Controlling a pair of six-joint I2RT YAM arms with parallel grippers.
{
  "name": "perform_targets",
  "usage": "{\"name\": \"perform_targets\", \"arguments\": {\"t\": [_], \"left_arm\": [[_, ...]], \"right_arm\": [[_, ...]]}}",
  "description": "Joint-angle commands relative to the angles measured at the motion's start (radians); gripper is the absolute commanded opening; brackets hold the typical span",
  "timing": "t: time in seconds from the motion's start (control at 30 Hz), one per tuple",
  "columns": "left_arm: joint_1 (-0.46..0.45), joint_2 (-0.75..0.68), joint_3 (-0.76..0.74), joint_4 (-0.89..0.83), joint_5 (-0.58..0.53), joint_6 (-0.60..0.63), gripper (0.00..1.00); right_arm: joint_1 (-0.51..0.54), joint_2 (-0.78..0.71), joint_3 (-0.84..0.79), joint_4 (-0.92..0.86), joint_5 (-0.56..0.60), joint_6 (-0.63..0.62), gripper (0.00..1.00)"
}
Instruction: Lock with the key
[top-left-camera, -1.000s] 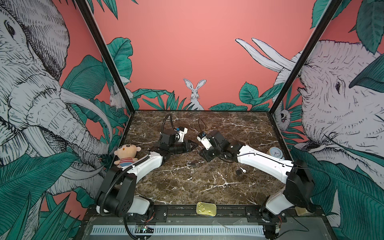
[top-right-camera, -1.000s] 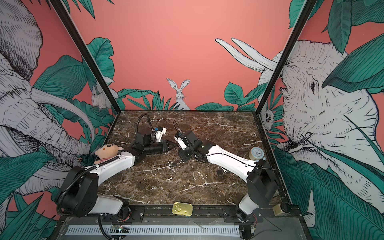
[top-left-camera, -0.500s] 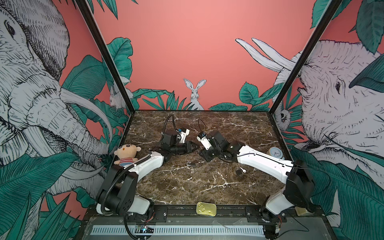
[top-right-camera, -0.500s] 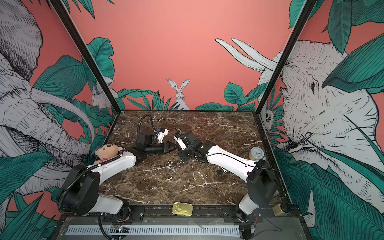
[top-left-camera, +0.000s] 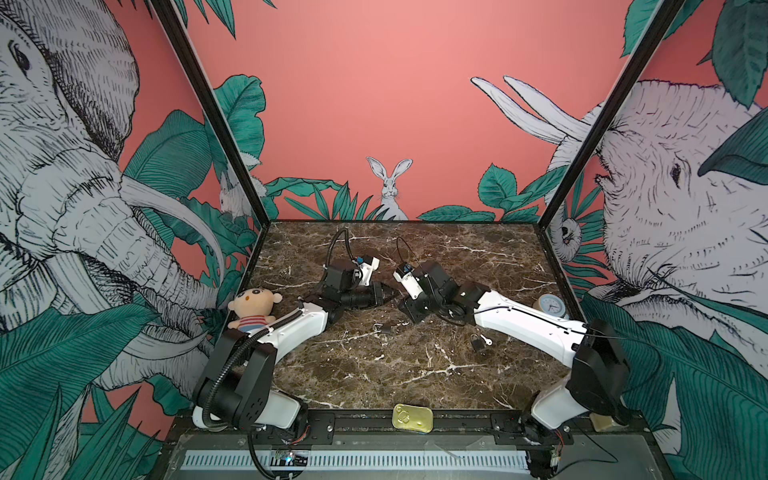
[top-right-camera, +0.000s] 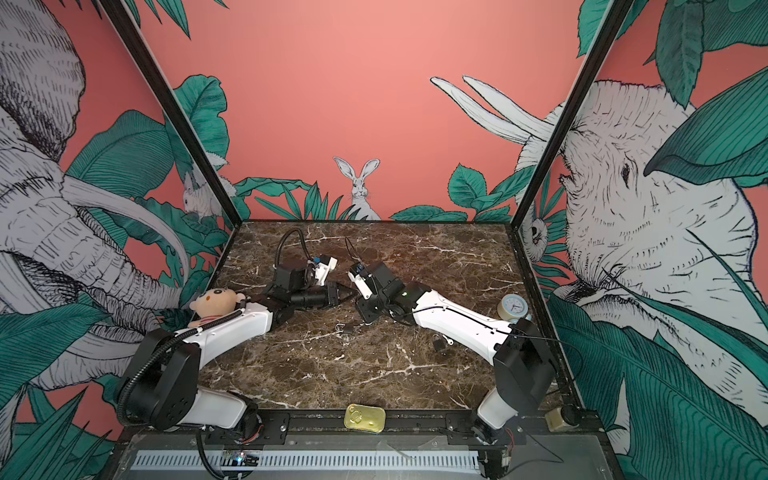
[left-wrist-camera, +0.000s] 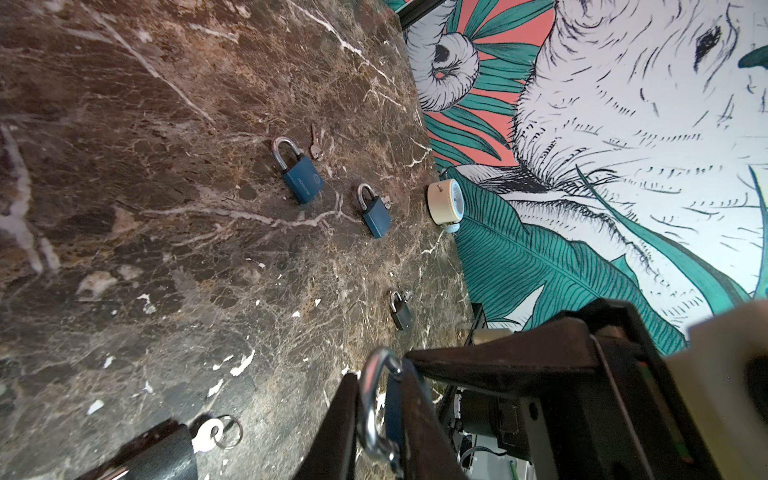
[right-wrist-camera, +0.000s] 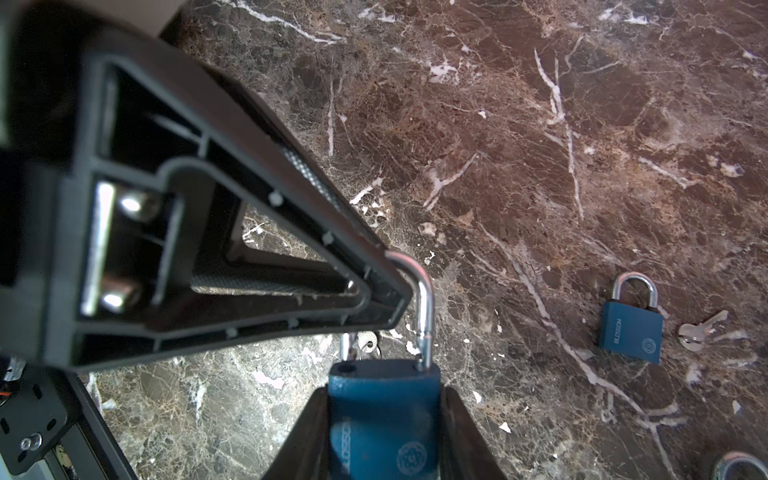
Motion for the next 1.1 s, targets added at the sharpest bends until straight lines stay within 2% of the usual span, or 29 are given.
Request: {"name": "perform_targets", "arguments": {"t": [0.0, 0.2, 0.33, 0.4, 0.47, 0.57, 0.7, 0.83, 0.93, 1.07], "left_arm": [[-0.01, 0.006, 0.027, 0.031, 0.018, -0.004, 0.21], [-0.012, 0.01, 0.029, 0.031, 0.017, -0.004, 0.16], [-0.013, 0.01, 0.026, 0.032, 0.015, -0.005, 0.0], [-0.014, 0.007, 0.016, 0.049, 0.007, -0.013, 0.0], [-0.013, 0.002, -0.002, 0.094, -0.003, -0.039, 0.0], [-0.013, -0.005, -0.024, 0.156, -0.026, -0.076, 0.0], [-0.013, -0.022, -0.034, 0.215, -0.066, -0.127, 0.0], [-0.013, -0.049, -0.027, 0.205, -0.11, -0.146, 0.0], [-0.013, -0.066, -0.02, 0.19, -0.113, -0.144, 0.0], [-0.012, -0.07, -0.009, 0.196, -0.106, -0.153, 0.0]], "right_arm": [[0.007, -0.039, 0.007, 0.047, 0.005, 0.007, 0.12], [0.007, -0.047, 0.007, 0.052, 0.007, 0.007, 0.11], [0.007, -0.049, 0.005, 0.055, 0.009, 0.007, 0.11], [0.007, -0.054, 0.001, 0.06, -0.001, 0.016, 0.13], [0.006, -0.064, -0.013, 0.076, -0.013, 0.027, 0.28], [-0.001, -0.099, -0.055, 0.112, -0.029, 0.055, 0.38], [-0.04, -0.168, -0.137, 0.176, -0.071, 0.121, 0.42], [-0.074, -0.229, -0.213, 0.208, -0.075, 0.168, 0.43], [-0.085, -0.251, -0.246, 0.209, -0.06, 0.184, 0.46], [-0.085, -0.268, -0.314, 0.295, -0.066, 0.203, 0.49]]}}
